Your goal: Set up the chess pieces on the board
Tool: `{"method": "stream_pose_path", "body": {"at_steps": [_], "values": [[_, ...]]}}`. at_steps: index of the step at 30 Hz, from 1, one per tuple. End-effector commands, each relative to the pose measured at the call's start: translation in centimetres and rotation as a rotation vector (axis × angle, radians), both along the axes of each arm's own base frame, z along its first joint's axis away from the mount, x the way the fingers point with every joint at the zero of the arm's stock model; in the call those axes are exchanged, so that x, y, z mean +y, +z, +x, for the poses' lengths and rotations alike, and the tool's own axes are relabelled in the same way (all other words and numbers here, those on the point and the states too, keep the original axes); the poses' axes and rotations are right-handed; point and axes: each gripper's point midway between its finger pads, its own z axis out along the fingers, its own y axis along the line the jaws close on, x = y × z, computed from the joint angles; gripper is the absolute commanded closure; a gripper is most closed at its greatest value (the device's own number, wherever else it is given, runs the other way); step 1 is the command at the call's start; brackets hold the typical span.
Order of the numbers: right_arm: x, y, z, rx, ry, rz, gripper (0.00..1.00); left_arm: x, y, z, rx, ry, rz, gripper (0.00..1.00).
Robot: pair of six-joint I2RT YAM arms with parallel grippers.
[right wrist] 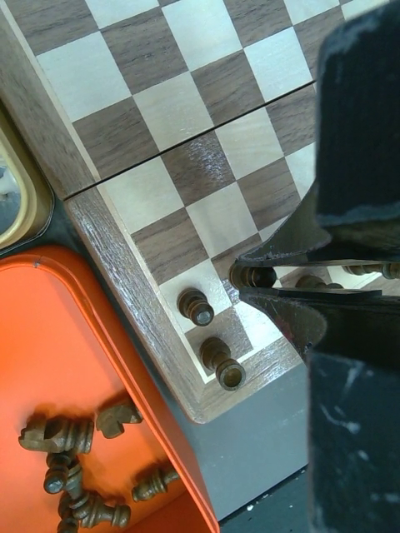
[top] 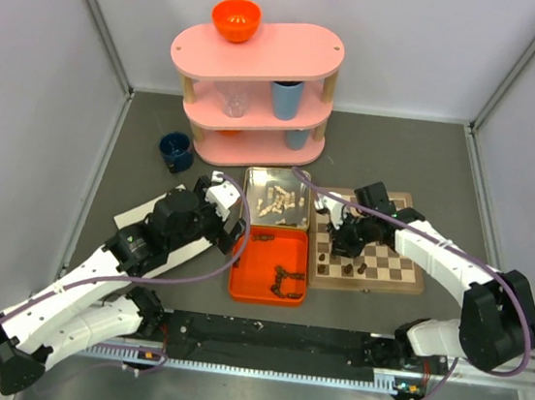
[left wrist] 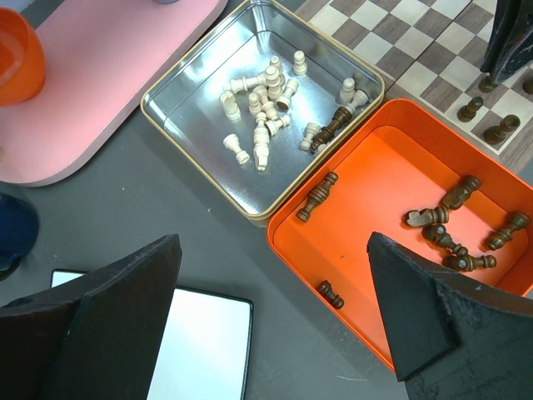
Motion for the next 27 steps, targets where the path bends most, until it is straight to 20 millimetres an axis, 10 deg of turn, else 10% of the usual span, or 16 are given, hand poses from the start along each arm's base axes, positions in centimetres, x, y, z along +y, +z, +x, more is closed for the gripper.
{"method": "stream_pose_path", "body": {"at_steps": [1,27], "values": [[0.52,-0.21,-0.09,-0.014,0.043,-0.004,0.93,-0.05,0.6,0.38,-0.032,0.003,-0.014,0.01],[0.06,-0.96,-0.61,0.0,0.085,-0.046,0.9,-0.18,0.56,0.28,-0.03,-0.005,-0.016,0.01]]}}
